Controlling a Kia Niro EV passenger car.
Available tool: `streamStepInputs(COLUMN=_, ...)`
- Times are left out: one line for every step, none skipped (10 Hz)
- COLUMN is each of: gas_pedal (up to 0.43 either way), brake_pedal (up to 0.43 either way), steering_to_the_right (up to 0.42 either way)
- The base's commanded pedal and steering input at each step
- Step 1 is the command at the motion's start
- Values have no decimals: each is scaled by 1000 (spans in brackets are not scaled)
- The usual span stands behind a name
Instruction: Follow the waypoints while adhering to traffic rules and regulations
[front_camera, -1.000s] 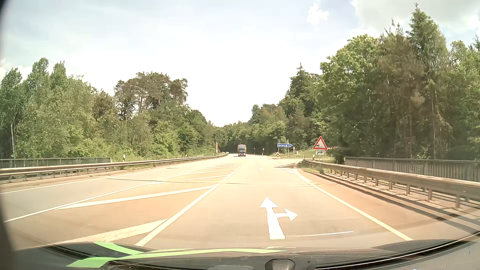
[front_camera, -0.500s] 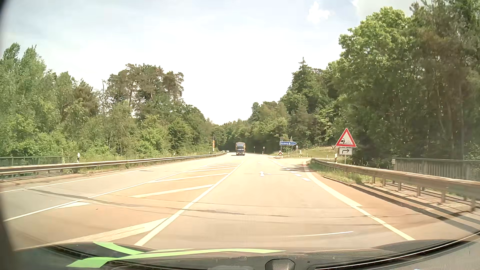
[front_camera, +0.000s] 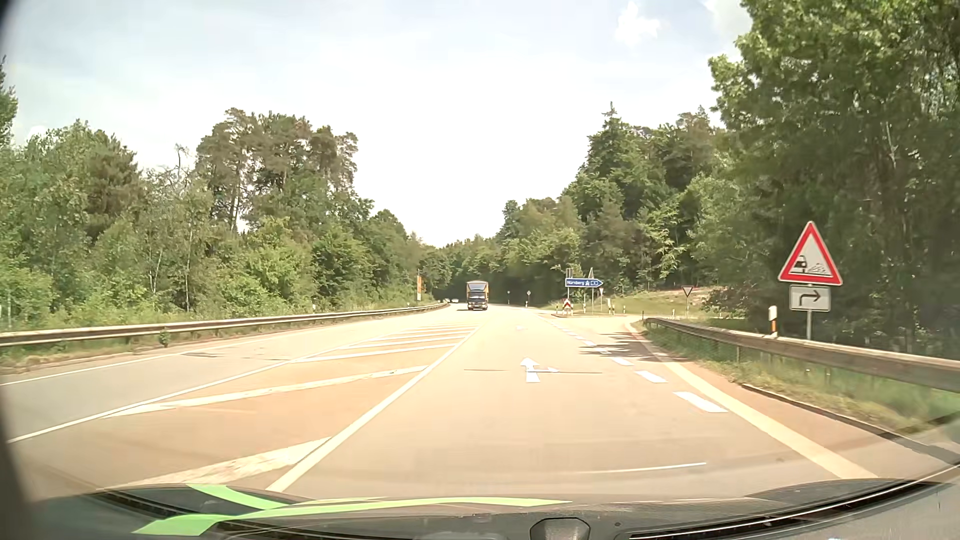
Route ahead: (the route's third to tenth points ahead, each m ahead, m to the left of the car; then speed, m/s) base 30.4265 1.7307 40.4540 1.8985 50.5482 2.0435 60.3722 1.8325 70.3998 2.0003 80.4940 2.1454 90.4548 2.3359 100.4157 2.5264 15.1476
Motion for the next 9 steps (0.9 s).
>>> streamStepInputs(gas_pedal=280, brake_pedal=0, steering_to_the_right=-4)
streamStepInputs(gas_pedal=280, brake_pedal=0, steering_to_the_right=-4)
streamStepInputs(gas_pedal=280, brake_pedal=0, steering_to_the_right=-4)
streamStepInputs(gas_pedal=280, brake_pedal=0, steering_to_the_right=-4)
streamStepInputs(gas_pedal=280, brake_pedal=0, steering_to_the_right=-4)
streamStepInputs(gas_pedal=280, brake_pedal=0, steering_to_the_right=-4)
streamStepInputs(gas_pedal=280, brake_pedal=0, steering_to_the_right=-4)
streamStepInputs(gas_pedal=280, brake_pedal=0, steering_to_the_right=-4)
streamStepInputs(gas_pedal=280, brake_pedal=0, steering_to_the_right=-3)
